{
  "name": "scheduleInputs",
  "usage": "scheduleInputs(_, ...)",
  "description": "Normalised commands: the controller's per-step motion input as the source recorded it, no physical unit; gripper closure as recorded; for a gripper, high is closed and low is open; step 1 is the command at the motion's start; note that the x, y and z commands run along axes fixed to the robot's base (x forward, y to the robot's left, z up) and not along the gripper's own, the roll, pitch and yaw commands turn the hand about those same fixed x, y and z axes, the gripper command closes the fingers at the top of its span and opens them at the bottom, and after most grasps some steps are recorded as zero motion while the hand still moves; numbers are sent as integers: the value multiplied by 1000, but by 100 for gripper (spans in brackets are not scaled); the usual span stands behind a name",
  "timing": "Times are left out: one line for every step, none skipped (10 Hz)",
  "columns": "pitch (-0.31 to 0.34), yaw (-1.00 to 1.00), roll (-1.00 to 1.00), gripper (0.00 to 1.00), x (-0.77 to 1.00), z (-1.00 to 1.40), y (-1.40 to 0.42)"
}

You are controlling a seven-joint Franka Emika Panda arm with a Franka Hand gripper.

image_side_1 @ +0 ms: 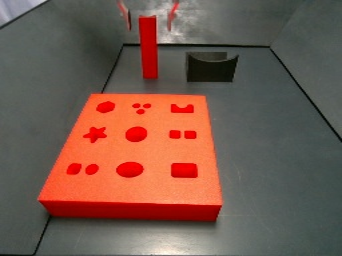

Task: Pick up the arch object. Move up. Rotate the arch object. Move to above the board. Insert the arch object.
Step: Rotate the arch object.

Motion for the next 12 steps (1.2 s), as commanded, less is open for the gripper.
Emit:
scheduleInputs(36, -37, -6, 0, -26, 883, 15)
scheduleInputs(53, -35, 4, 0, -17, 713, 20)
scheduleInputs(68, -31, 13, 0, -7, 536, 21)
scheduleInputs(91, -23, 21, 0, 5, 301, 21)
scheduleInputs(8, 1000, 2, 0, 0, 0, 83)
scheduleInputs(8, 1000, 2, 0, 10, -84, 80)
scheduleInputs(7, 1000, 3, 0, 27, -74, 41)
scheduleInputs(6, 1000, 3, 0, 28, -43, 25)
scheduleInputs(7, 1000, 3, 0, 29, -41, 18)
scheduleInputs(7, 1000, 3, 0, 30, -40, 16)
scheduleInputs(7, 1000, 3, 0, 32, -35, 11)
scheduleInputs(7, 1000, 3, 0, 32, -31, 8)
